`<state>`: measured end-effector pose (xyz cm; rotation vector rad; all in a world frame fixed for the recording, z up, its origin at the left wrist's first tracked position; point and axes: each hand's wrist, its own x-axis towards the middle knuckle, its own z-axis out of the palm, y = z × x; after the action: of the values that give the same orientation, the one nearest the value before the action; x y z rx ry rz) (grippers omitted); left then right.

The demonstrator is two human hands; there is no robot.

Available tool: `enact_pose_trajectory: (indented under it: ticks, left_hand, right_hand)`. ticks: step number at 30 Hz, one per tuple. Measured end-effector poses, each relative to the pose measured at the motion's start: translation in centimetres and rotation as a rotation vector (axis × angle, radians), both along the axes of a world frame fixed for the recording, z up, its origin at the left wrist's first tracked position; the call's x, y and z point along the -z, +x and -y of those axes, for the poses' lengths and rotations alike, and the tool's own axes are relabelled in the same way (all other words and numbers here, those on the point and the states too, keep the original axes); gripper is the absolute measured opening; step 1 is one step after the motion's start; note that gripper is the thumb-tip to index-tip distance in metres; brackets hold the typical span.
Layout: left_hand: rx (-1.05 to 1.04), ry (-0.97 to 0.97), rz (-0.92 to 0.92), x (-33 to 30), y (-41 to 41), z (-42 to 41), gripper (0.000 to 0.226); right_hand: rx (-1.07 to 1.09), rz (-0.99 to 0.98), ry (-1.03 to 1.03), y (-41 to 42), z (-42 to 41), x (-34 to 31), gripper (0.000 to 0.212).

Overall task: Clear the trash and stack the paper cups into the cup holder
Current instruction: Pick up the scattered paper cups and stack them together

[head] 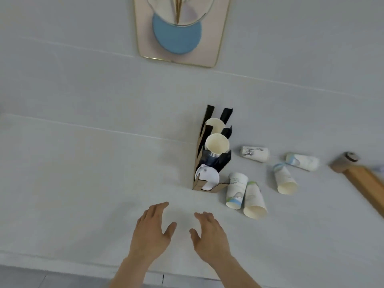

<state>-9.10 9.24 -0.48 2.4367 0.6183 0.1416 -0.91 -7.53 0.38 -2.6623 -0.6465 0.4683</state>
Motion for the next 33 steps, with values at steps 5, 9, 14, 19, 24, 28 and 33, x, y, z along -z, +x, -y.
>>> enact_pose_trajectory:
  ticks: [5, 9, 14, 19, 24, 28, 33]
  left_hand:
    - [0.097, -0.099, -0.017, 0.3, 7.0, 7.4, 0.059]
    - [0.123, -0.220, -0.086, 1.1, 12.3, 12.4, 0.060]
    - [0.107, -0.238, -0.141, 1.9, 17.4, 17.0, 0.065]
    - [0.051, -0.127, -0.134, 2.6, 21.7, 19.0, 0.069]
    - [0.031, -0.090, -0.174, 3.3, 24.9, 18.9, 0.076]
    - [-0.003, -0.150, -0.220, 3.8, 26.3, 18.5, 0.090]
    - [-0.125, -0.235, -0.263, 4.1, 26.8, 18.6, 0.102]
  right_hand:
    - [0.202, 0.182, 0.106, 6.7, 7.7, 0.6, 0.027]
    - [0.324, 0.294, 0.114, 12.1, 13.0, 1.1, 0.025]
    - [0.318, 0.260, 0.117, 17.2, 17.2, 3.1, 0.041]
    - [0.201, 0.118, 0.075, 19.2, 19.0, 4.7, 0.056]
    - [0.242, 0.091, 0.179, 20.4, 19.3, 5.4, 0.046]
    - [0.460, 0.116, 0.311, 21.3, 19.7, 5.3, 0.031]
    - [0.741, 0.062, 0.486, 23.7, 20.2, 2.9, 0.023]
